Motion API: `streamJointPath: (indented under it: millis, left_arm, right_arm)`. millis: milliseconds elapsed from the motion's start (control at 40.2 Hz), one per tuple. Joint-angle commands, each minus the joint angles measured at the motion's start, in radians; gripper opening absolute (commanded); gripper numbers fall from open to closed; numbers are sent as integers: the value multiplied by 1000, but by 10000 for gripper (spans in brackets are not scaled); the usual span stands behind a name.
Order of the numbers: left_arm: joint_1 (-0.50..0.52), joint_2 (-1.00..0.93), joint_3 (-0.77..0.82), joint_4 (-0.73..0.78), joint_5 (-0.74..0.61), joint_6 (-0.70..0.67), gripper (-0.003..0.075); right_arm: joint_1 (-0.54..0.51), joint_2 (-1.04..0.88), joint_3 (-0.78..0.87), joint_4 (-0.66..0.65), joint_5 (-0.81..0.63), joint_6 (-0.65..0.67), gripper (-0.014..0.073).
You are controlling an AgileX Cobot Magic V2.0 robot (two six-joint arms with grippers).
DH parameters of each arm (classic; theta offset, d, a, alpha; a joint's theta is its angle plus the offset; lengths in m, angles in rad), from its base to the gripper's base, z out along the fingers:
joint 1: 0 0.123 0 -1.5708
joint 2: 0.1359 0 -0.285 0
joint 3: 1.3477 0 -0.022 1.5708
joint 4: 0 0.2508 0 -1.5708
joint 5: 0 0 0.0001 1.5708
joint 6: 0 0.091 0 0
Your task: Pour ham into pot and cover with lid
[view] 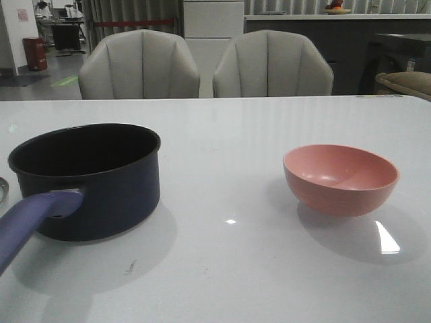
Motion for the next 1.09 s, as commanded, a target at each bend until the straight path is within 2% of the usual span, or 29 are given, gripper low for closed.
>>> streamJointPath:
  millis: [0, 224, 398, 771, 896, 1070]
  left_arm:
    - [-6, 7, -30, -6, -84, -2, 571]
    - [-6, 7, -30, -6, -84, -2, 571]
    - [-6, 7, -28, -6, -82, -2, 571]
    - [1, 33, -20, -12, -84, -4, 571]
    - [36, 122, -83, -23, -73, -61, 576]
    - [123, 297, -211, -23, -34, -61, 576]
  right_arm:
    - [13, -137, 64, 10, -118, -9, 381]
    - [13, -493, 325, 35, -225, -7, 381]
    - [13, -653, 452, 68, -244, -6, 381]
    - [13, -680, 584, 69, -210, -6, 381]
    - [13, -680, 600, 69, -202, -6, 381]
    - [13, -680, 608, 69, -201, -6, 381]
